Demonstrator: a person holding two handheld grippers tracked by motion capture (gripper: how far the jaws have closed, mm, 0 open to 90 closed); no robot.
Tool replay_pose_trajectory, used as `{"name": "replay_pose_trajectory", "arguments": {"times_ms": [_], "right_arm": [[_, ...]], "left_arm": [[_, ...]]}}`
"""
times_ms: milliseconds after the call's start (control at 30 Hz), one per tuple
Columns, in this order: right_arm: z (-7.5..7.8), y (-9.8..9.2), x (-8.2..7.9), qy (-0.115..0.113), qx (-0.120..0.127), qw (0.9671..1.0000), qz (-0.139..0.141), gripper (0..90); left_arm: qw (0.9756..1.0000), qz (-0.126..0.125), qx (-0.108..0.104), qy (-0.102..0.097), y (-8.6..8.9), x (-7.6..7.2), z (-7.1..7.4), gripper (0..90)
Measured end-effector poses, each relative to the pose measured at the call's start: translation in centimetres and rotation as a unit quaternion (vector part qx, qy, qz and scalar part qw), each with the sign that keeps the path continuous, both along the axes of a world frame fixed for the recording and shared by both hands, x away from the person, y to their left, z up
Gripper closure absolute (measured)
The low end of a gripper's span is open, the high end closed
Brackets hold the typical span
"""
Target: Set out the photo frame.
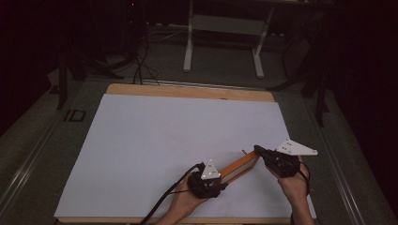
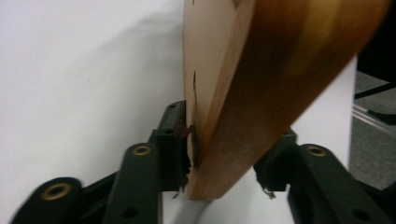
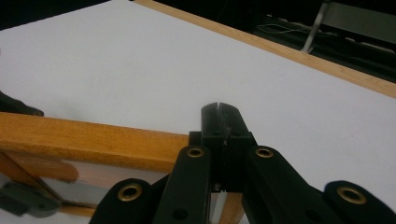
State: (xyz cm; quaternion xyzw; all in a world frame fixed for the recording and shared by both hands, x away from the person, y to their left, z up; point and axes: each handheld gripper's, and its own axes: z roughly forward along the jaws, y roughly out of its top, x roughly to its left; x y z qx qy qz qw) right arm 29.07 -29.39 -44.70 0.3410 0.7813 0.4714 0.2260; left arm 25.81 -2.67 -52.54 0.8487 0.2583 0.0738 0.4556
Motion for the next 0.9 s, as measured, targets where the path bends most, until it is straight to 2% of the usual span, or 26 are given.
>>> {"name": "replay_pose_trajectory", "arguments": {"times_ms": [67, 167, 200, 300, 400, 633, 900], "right_arm": [[0.0, 0.0, 0.0, 0.0, 0.001, 1.0, 0.0, 90.0], [0.0, 0.0, 0.0, 0.001, 0.003, 1.0, 0.0, 90.0], [0.0, 0.0, 0.1, 0.003, 0.006, 1.0, 0.0, 90.0], [-0.2, -0.3, 0.3, 0.009, 0.023, 0.9997, 0.003, 90.0], [-0.1, -0.2, 0.2, 0.007, 0.018, 0.9998, 0.002, 90.0], [0.0, -0.2, 0.2, 0.003, 0.01, 0.9999, 0.001, 90.0], [0.6, -1.0, 0.0, -0.004, 0.019, 0.9998, -0.007, 90.0]], "left_arm": [[1.0, 0.002, -0.007, -0.003, -0.1, 0.0, -0.1, 63.6], [0.9999, 0.006, -0.003, -0.014, -0.3, -0.1, -0.1, 65.2], [0.9997, 0.01, 0.002, -0.022, -0.3, -0.2, -0.1, 66.1], [0.9995, 0.014, 0.007, -0.026, -0.2, -0.2, 0.0, 68.1], [0.9993, 0.015, 0.011, -0.033, -0.2, -0.2, 0.0, 68.6], [0.9992, 0.014, 0.015, -0.034, -0.1, -0.1, 0.3, 69.0], [0.9988, 0.008, 0.015, -0.046, 0.6, 0.0, 1.6, 69.1]]}}
